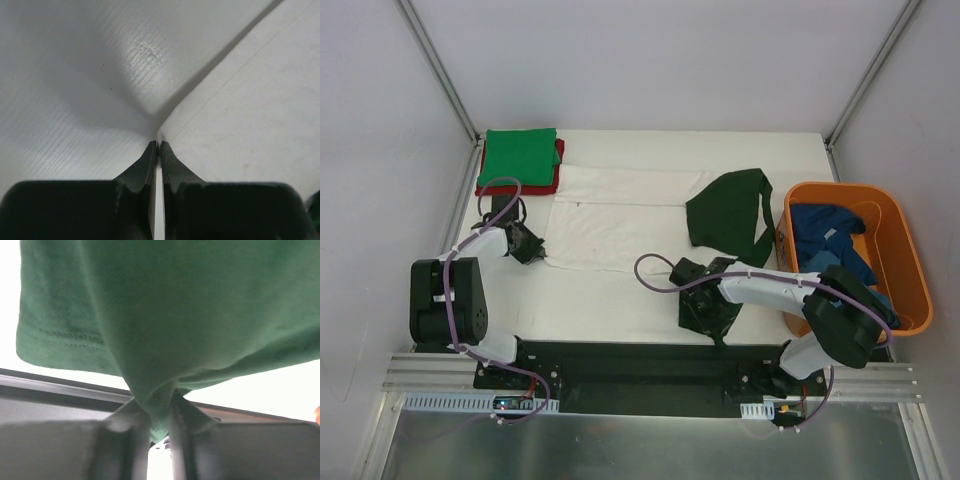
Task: Fold and stack the t-shirts
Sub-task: Grap the side of the flattened tshirt closest away from the robot with both arms, then fold the other side of the tshirt into a rectangle
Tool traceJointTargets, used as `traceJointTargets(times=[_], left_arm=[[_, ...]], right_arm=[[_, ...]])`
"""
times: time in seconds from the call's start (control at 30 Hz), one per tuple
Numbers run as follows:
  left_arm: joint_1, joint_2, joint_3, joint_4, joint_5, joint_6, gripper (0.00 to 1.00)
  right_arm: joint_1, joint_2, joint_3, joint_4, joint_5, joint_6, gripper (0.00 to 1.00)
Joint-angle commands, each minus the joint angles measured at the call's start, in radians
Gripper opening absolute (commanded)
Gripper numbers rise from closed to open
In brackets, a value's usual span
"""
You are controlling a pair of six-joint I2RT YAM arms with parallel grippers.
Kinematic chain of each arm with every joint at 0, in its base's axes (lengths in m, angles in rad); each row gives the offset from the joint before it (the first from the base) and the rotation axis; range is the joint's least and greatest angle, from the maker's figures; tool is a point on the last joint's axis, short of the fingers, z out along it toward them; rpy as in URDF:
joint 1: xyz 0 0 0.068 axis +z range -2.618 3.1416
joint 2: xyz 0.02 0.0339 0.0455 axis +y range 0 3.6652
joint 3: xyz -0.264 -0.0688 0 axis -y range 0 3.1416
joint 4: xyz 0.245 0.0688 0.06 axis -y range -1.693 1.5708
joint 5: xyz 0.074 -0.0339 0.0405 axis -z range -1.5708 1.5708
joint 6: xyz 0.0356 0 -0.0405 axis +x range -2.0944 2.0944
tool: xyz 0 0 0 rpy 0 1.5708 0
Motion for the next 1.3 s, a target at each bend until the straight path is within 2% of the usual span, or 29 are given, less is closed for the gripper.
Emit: traceJointTargets(times=[0.0,0.03,0.1,0.13,0.27,0.5,0.73,1.0,1.27], left_arm=[[0.007,-0.065,-0.005,-0.039,-0.009,0.021,0.00],[0.008,-0.092,-0.013,-0.048,-0.011,0.020,0.00],[0.008,-0.144,-0.042,-0.079,-0.025,0.013,0.00],[0.008,-0.163,-0.062,-0.091,-0.028,0.015,0.00],[0.007,-0.235,-0.088,-0.142,-0.049,0.009,0.00],[0.008,-0.200,-0.025,-0.145,-0.002,-0.014,0.00],[0.010,-0.099,0.114,-0.144,0.024,-0.026,0.00],[0.008,0.052,0.240,-0.144,0.052,-0.043,0.00],[0.007,0.168,0.378,-0.144,0.051,-0.059,0.00]], right_arm=[[0.007,-0.035,0.005,-0.078,0.013,0.061,0.14],[0.009,-0.077,0.011,-0.123,-0.020,0.069,0.10],[0.015,-0.133,0.030,-0.158,-0.057,0.084,0.09],[0.017,-0.148,0.036,-0.190,-0.130,0.089,0.09],[0.001,-0.179,0.094,-0.278,-0.139,0.048,0.09],[-0.236,-0.128,0.329,-0.373,-0.136,-0.100,0.08],[-0.403,0.055,0.606,-0.462,-0.101,-0.261,0.07],[-0.552,0.241,0.884,-0.481,-0.005,-0.273,0.06],[-0.608,0.418,1.138,-0.508,0.024,-0.356,0.08]])
